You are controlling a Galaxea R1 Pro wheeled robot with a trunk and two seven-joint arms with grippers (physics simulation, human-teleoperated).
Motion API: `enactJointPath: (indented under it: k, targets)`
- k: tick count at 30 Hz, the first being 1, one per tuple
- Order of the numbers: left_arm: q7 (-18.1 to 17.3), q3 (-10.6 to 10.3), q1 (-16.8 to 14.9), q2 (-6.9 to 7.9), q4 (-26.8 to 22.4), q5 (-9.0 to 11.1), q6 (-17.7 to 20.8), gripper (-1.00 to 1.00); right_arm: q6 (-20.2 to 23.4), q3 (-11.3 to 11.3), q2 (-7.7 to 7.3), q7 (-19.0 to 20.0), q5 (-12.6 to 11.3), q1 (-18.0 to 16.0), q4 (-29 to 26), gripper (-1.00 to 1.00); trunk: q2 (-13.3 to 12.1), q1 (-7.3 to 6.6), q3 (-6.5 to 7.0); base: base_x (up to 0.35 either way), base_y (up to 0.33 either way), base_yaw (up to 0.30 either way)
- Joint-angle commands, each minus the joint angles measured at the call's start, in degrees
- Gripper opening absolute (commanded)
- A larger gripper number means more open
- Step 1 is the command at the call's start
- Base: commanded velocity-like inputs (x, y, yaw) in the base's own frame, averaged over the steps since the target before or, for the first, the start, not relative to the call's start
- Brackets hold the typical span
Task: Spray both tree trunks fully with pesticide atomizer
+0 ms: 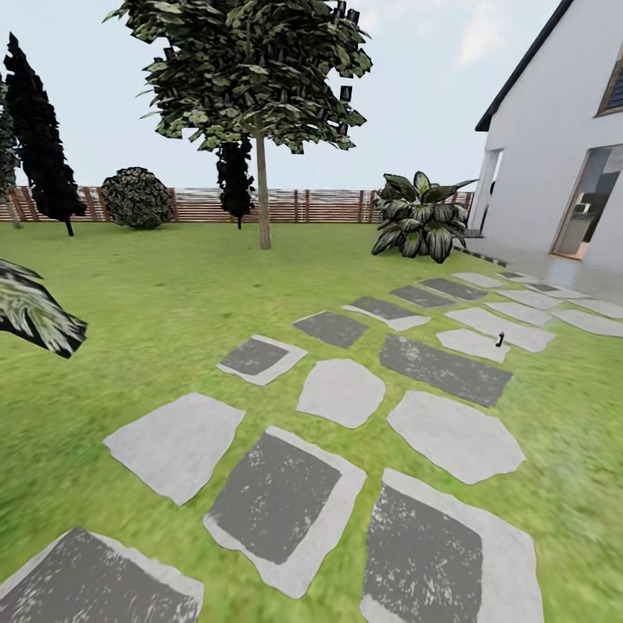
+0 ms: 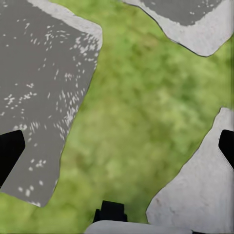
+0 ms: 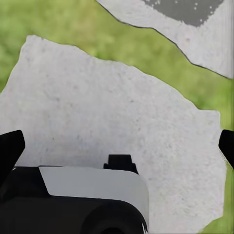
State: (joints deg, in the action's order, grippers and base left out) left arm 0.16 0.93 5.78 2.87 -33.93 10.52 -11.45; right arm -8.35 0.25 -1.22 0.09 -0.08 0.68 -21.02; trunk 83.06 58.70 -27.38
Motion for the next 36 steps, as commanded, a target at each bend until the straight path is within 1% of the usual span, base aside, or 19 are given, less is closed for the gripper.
enactJointPath:
  k: [1,10,28,36]
  targets:
    - [0.0,-0.1,0.0,0.01,-0.1,0.4,-0.1,1.00,-0.1,0.0,-0.01,0.0,0.0,0.0,-0.1,1.00,0.0,0.02,-0.03,0.171,-0.061,0.000]
    - [0.0,-0.1,0.0,0.01,-0.1,0.4,-0.1,1.00,0.0,0.0,-0.01,0.0,0.0,0.0,-0.1,1.00,0.0,0.02,-0.03,0.184,-0.016,0.000]
    - [0.0,-0.1,0.0,0.00,-0.1,0.4,-0.1,1.00,-0.1,0.1,-0.01,0.0,0.0,0.0,-0.1,1.00,0.0,0.02,-0.03,0.318,0.000,0.000]
    - [0.0,-0.1,0.0,-0.01,-0.1,0.4,-0.1,1.00,-0.1,0.1,-0.01,0.0,0.0,0.0,-0.1,1.00,0.0,0.02,-0.03,0.258,0.000,0.000]
